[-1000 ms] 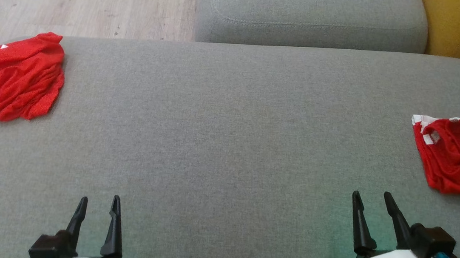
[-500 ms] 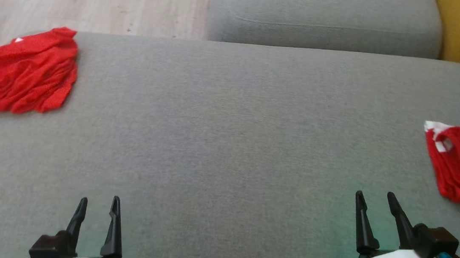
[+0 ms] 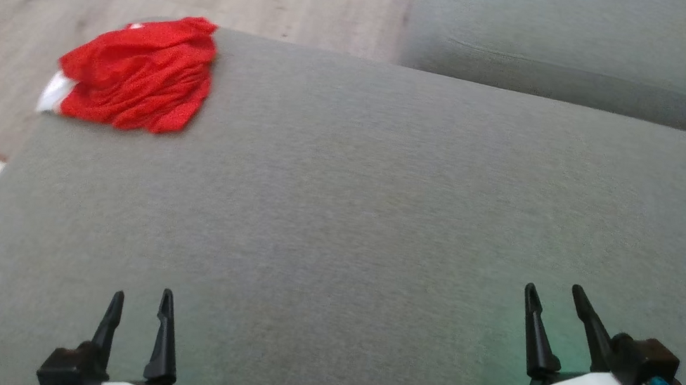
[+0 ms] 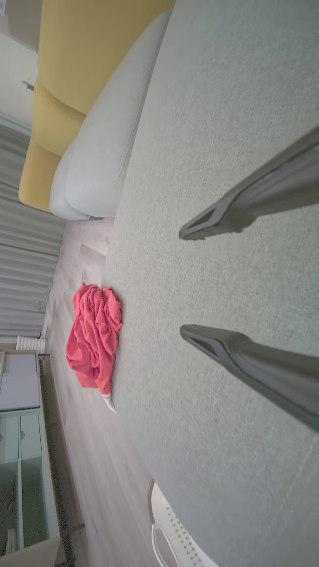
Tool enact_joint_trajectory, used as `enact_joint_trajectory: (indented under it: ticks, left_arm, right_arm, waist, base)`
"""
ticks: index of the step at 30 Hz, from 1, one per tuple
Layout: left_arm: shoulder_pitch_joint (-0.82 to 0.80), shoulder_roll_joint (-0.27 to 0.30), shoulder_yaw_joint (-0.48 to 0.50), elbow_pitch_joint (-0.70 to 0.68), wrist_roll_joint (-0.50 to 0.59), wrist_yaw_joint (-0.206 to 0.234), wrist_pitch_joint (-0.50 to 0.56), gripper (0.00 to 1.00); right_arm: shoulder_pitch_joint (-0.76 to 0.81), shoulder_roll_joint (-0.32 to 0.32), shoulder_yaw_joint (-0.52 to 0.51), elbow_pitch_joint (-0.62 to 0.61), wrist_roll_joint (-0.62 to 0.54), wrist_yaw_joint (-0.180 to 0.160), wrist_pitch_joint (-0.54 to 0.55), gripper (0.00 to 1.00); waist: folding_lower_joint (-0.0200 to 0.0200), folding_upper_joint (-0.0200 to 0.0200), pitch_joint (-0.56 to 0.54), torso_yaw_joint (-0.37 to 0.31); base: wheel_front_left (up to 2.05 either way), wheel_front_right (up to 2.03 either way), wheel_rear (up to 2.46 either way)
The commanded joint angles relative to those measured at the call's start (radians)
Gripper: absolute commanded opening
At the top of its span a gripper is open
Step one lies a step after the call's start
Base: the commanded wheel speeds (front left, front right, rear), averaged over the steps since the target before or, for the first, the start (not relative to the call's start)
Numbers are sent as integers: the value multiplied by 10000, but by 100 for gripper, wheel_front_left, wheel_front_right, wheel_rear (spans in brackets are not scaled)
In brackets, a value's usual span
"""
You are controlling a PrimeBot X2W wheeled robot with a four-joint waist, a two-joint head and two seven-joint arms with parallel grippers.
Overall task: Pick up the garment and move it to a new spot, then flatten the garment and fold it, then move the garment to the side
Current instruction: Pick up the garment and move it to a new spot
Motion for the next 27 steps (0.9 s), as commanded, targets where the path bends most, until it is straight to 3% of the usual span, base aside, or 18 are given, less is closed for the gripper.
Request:
enact_joint_trajectory:
  ticks: [1,16,27]
  left_arm:
    - [-318,235,482,-336,62,71,-31,100]
    - [113,582,823,-796,-83,341,9,100]
    - [22,951,1609,-1245,-215,549,-60,100]
  right_arm:
    - [-326,-45,271,-248,107,37,-135,100]
    - [-387,-45,499,-147,207,37,-194,100]
    - [-634,-45,490,-533,-21,37,-129,100]
  waist:
    - [0,-1,-79,700]
    - [0,-1,-93,2193]
    - [0,-1,269,2217]
  base:
    - [0,0,0]
    - [0,0,0]
    - [0,0,0]
